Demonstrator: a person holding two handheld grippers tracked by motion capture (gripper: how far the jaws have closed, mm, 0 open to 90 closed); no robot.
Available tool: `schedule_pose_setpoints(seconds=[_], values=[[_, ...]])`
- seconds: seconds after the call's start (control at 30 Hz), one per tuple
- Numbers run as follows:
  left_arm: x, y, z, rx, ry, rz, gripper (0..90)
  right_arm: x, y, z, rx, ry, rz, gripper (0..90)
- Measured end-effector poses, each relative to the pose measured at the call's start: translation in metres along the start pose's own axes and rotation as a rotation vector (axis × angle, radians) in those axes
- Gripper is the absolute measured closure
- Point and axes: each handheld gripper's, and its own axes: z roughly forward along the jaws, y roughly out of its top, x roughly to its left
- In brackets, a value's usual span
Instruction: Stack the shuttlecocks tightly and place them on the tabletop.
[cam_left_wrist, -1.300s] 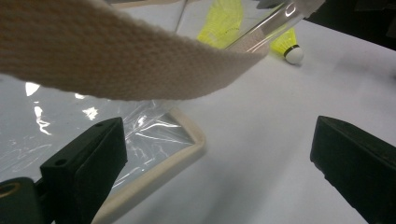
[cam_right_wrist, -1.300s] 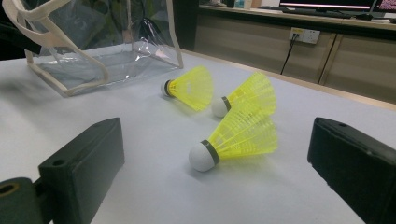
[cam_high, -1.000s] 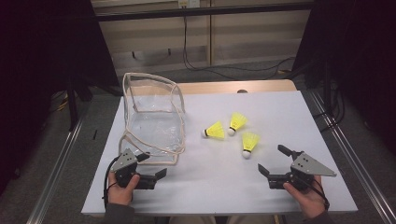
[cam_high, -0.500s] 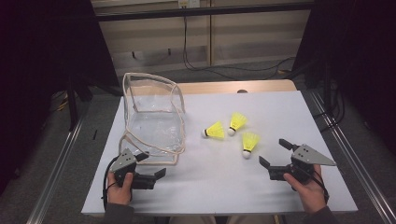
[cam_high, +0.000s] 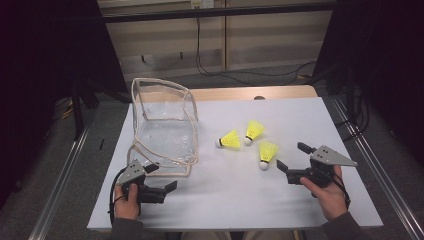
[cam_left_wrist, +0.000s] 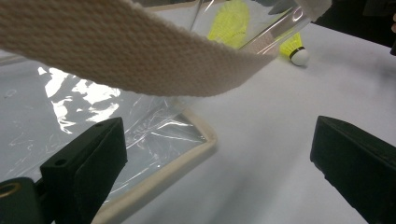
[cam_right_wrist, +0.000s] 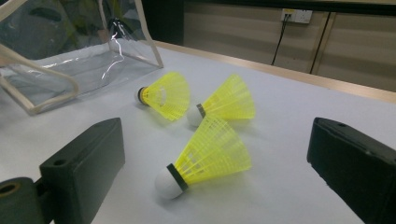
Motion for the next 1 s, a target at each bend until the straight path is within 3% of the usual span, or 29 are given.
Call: schedule_pose_setpoints(seconds=[0.13,0.53,1.0], values=[[0.000,0.000,-0.001,0.000,0.006,0.005,3.7,-0.004,0.004,0.002,-0.008,-0.008,0.019,3.6],[0.000,0.001,-0.002,-0.011,0.006,0.002,3.7,-0.006,0.009,0.012,0.025,-0.015,0.005,3.6],[0.000,0.001,-0.002,-0.013,-0.001,0.006,3.6,-0.010,0.022,0.024,0.054,-0.024,0.026,3.8]])
